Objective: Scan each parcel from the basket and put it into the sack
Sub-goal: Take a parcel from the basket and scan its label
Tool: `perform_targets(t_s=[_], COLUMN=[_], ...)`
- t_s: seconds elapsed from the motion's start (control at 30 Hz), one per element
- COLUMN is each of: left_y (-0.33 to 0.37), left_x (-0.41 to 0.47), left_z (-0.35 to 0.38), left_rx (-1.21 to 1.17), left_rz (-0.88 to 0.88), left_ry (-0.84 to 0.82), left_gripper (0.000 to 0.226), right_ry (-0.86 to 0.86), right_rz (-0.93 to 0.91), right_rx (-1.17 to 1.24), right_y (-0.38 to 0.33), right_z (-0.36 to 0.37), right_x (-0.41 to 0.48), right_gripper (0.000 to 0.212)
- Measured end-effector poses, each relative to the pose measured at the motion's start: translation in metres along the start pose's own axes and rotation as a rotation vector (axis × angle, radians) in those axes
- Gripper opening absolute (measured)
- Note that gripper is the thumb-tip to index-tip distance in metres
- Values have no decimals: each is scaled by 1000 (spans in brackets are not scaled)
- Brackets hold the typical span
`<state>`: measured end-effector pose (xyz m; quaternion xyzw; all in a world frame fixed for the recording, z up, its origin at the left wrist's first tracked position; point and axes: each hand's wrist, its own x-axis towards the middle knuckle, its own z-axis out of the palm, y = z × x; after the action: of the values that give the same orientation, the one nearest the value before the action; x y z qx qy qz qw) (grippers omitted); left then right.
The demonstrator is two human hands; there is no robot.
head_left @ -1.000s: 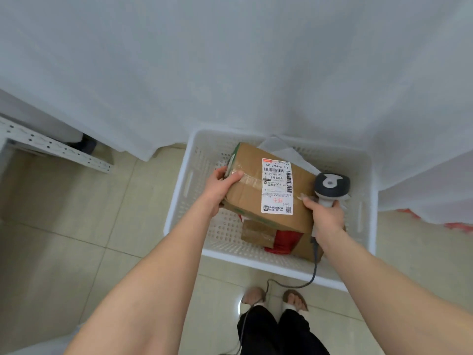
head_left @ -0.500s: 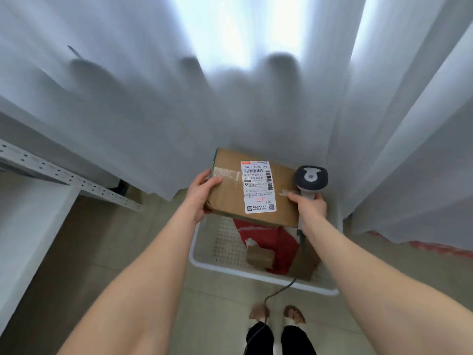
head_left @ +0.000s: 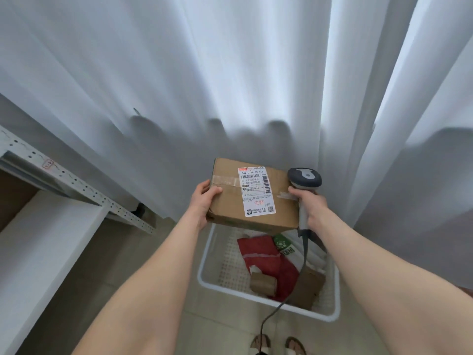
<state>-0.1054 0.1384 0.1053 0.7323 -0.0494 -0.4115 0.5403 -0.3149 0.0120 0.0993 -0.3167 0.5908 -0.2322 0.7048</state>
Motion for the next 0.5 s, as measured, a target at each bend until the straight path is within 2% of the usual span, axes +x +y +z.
perform_targets(t_s=[0.07,0.23,0.4,0.5], left_y=[5,14,25,25], left_x=[-8,-21,-28,-36], left_z=[0,-7,-17,-17], left_rx=[-42,-135,-61,-77], left_rz=[19,46,50,71], left_ry=[16,75,43,42], left_gripper=[50,50,74,73], right_ry=[-24,-57,-91,-107], right_rz=[-10,-60,-83,-88], right_rx=[-15,-40,-12,4], right_y=[-6,-9,-8,-8], right_z=[1,-3,-2,-1], right_x=[-5,-15,-22,-25], right_gripper=[62,50,46,51])
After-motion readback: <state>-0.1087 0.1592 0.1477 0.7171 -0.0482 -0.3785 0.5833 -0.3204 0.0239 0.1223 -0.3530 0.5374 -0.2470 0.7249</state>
